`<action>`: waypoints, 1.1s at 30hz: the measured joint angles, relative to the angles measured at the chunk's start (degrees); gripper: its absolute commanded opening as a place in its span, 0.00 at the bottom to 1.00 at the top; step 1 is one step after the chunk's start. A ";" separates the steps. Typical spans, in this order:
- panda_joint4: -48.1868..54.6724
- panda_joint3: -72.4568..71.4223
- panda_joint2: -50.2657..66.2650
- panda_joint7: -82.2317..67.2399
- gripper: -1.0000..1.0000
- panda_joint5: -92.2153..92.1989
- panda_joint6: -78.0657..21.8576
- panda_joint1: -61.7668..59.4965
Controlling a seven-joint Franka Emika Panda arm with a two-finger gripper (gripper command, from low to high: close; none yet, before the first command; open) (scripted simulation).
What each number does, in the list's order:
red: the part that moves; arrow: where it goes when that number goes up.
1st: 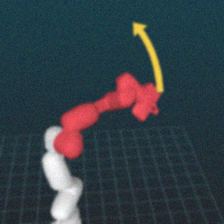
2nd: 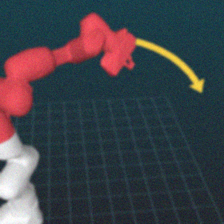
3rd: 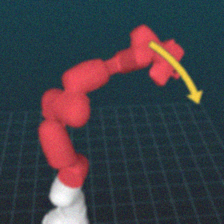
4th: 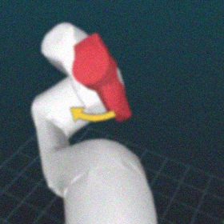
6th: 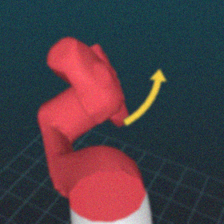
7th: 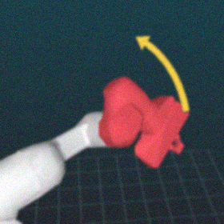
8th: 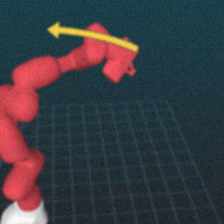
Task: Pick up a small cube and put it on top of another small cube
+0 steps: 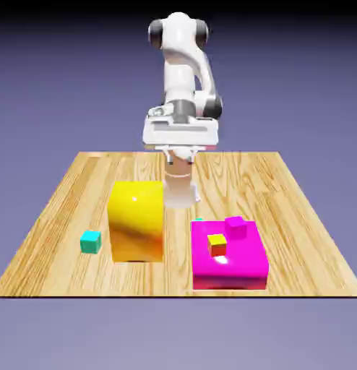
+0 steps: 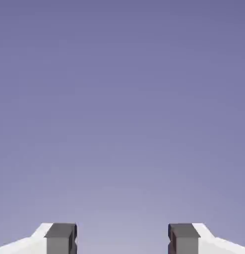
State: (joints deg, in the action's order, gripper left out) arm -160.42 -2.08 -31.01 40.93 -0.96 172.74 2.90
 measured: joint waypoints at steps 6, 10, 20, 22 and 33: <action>1.83 -12.33 12.41 -2.93 0.50 5.55 -13.30 4.78; 3.03 -20.54 20.72 -4.79 0.50 9.40 -22.24 7.84; 4.66 -38.96 41.14 -4.86 0.50 25.60 -46.20 9.10; 4.60 -41.69 44.68 -3.70 0.50 30.15 -50.85 7.70; 3.24 -53.46 61.78 5.57 0.50 57.55 -74.94 -4.17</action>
State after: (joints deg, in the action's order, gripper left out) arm -157.18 -55.54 30.76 46.49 56.60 97.80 -1.26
